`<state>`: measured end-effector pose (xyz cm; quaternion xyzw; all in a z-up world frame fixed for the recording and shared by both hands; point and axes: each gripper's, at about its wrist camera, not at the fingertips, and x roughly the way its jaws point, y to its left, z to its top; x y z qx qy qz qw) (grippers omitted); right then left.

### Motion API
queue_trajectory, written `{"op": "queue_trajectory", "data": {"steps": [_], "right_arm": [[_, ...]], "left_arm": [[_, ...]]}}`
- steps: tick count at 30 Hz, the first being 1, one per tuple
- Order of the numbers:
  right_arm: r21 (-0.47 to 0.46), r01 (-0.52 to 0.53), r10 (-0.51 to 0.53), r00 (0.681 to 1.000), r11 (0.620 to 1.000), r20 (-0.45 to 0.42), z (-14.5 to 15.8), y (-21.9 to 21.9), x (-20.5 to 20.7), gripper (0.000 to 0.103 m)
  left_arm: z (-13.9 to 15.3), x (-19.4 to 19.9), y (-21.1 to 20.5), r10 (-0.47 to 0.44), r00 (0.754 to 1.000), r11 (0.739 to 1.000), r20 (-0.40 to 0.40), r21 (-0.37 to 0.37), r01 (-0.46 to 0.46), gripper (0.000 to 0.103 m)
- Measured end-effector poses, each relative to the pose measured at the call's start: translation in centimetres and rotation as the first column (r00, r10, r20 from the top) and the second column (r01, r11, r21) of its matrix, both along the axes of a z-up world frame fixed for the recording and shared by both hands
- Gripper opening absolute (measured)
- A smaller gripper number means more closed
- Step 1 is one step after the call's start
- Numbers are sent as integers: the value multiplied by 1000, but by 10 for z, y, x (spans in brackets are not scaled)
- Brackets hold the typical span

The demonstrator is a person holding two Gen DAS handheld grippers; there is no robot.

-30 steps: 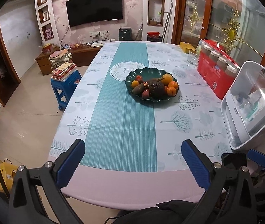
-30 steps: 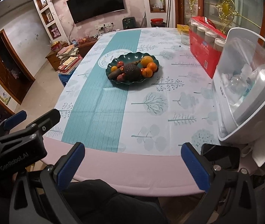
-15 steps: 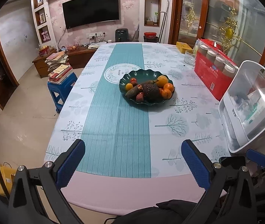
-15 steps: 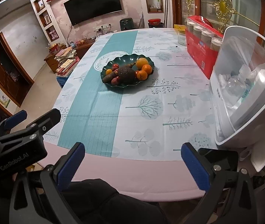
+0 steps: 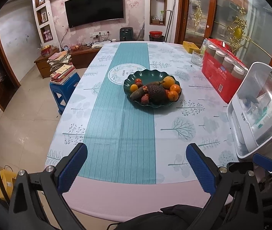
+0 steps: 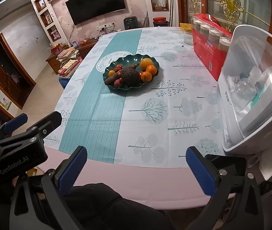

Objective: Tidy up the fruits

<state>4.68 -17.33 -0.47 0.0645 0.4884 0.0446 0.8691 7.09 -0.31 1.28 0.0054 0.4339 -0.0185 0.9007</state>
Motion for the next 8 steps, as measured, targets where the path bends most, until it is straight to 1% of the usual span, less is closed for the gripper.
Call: {"op": "queue_trajectory", "data": {"steps": [8], "right_arm": [[2,-4,4,1000,1000,-12,-3,3,4,103]], "left_arm": [[-4,3,5,6,1000,1000,-10,3,-6,102]]}}
